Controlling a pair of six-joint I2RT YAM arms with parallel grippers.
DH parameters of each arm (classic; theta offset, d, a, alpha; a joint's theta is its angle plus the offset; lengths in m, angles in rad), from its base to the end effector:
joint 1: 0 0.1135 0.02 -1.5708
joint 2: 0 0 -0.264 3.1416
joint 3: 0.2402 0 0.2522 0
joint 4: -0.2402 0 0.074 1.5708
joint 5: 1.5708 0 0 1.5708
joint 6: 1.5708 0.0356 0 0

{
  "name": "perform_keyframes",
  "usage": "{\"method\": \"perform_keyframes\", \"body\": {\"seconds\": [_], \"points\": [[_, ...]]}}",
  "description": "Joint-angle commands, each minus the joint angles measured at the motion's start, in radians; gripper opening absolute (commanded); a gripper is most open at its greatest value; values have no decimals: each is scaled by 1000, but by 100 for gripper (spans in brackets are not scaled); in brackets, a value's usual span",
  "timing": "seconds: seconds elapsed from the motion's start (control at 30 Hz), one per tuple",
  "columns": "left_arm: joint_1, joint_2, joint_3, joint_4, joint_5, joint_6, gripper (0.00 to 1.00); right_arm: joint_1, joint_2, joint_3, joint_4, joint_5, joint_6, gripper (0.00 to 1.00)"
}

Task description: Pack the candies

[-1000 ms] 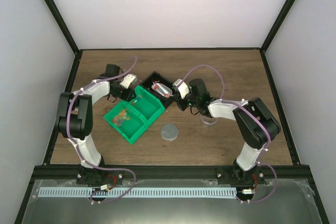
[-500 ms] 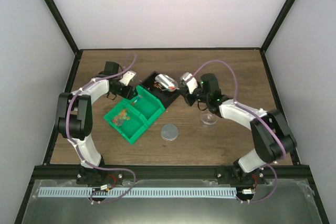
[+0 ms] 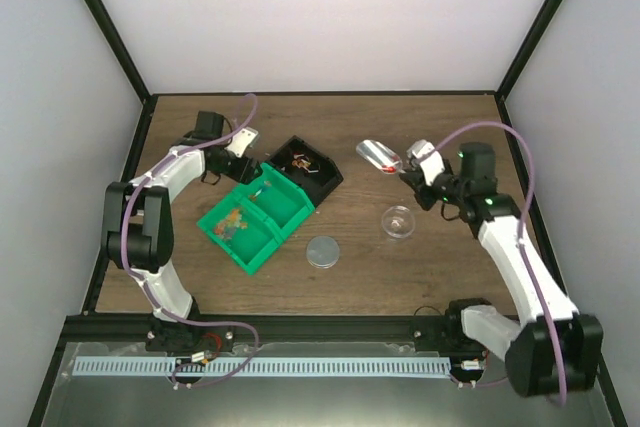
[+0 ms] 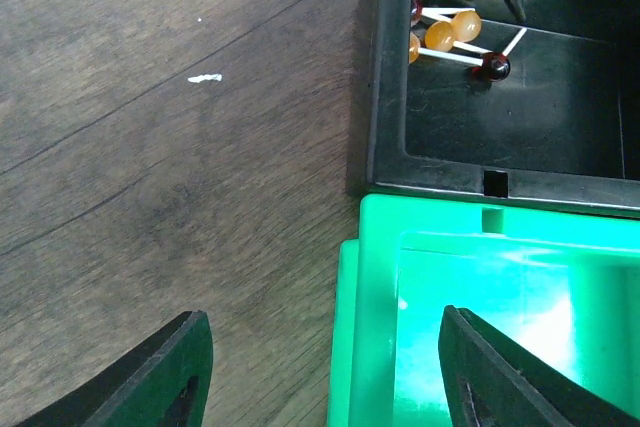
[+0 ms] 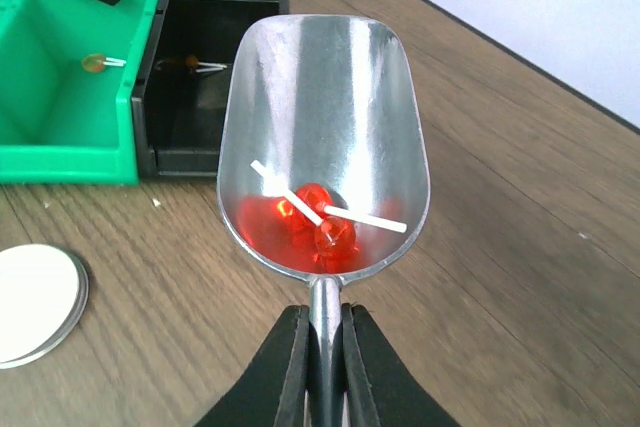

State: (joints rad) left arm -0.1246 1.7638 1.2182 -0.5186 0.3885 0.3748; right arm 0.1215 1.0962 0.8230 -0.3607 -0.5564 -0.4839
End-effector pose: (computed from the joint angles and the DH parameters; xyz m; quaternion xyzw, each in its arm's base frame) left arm 0.3586 -0.0585 0.2033 0.2816 0.9085 -0.1547 0.2673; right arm 0.2314 0.0472 0.2783 -0.3741 0.7820 0.1628 0.4712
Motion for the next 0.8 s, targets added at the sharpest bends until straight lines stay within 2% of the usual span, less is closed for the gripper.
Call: {"method": "perform_keyframes", "body": {"seconds": [0.0, 0.23, 0.4, 0.6, 0.77], "points": [[3, -28, 16, -1, 17, 18, 65, -84, -178, -48, -241, -41, -136, 1], [3, -29, 21, -4, 21, 35, 65, -154, -426, -121, -440, 51, -225, 1], [3, -24, 20, -1, 36, 38, 65, -163, -415, -69, -541, 108, -238, 1], [3, -23, 18, 15, 42, 37, 65, -163, -476, -45, -682, 166, -275, 1], [3, -29, 14, 18, 47, 42, 65, -163, -491, -33, -734, 205, -256, 1]]}}
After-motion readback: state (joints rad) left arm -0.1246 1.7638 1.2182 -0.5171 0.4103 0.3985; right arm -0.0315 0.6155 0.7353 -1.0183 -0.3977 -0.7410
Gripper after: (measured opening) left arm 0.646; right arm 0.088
